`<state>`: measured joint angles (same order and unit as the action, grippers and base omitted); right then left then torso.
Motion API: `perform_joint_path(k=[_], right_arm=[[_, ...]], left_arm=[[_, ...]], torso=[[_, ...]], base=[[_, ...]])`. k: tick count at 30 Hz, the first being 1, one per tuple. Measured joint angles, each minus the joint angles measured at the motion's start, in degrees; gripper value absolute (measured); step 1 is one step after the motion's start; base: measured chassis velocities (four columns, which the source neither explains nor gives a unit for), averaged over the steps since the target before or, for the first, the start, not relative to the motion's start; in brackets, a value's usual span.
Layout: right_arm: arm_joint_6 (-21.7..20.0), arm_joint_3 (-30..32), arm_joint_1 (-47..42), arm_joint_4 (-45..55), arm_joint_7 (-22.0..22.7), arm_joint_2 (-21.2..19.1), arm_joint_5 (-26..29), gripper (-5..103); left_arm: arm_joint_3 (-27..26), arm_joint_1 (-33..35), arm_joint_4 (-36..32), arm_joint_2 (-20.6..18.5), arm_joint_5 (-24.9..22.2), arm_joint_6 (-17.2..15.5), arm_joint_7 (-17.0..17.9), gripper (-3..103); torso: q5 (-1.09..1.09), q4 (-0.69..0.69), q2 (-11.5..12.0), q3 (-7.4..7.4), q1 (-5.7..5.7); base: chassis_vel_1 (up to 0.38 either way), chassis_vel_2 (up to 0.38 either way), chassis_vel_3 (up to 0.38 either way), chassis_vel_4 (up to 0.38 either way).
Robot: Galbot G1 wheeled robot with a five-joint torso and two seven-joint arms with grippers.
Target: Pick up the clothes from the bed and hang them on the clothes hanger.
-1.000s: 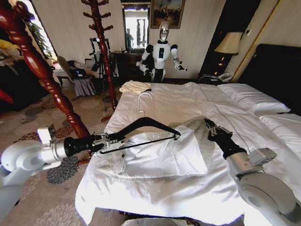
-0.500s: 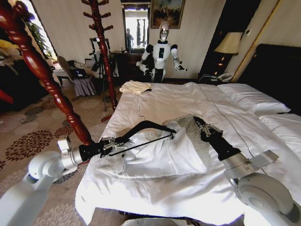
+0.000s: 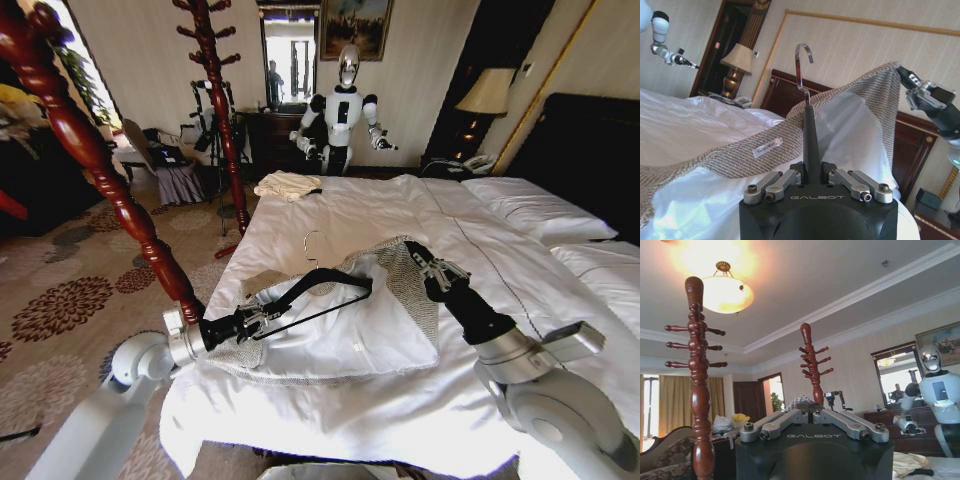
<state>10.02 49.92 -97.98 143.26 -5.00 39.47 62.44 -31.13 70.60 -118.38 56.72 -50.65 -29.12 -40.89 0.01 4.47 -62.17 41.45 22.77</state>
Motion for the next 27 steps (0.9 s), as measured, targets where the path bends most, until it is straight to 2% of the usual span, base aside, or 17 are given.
perform_joint_path(k=[6,14,23,27], right_arm=[[1.33,-2.60,0.10,0.00,-4.87,-0.61,-2.23,0],[2.55,-4.35,0.14,0.00,-8.51,-0.34,-3.91,0],[2.96,-5.31,0.20,-1.03,-10.51,0.08,-4.73,0],[3.03,-5.22,0.07,-1.18,-10.96,0.07,-5.09,0]], left_arm=[[3.47,-1.94,0.97,4.61,0.64,0.68,2.71,18],[9.10,-4.55,2.08,8.25,2.53,2.13,6.10,18],[15.11,-6.70,2.98,9.45,5.08,2.40,7.27,18],[16.57,-8.01,3.52,9.48,4.59,3.18,8.58,18]], torso=[[0.01,0.00,0.00,0.00,0.00],[0.01,0.00,0.00,0.00,0.00],[0.01,0.00,0.00,0.00,0.00],[0.00,0.00,0.00,0.00,0.00]], base=[[0.000,0.000,0.000,0.000],[0.000,0.000,0.000,0.000],[0.000,0.000,0.000,0.000],[0.000,0.000,0.000,0.000]])
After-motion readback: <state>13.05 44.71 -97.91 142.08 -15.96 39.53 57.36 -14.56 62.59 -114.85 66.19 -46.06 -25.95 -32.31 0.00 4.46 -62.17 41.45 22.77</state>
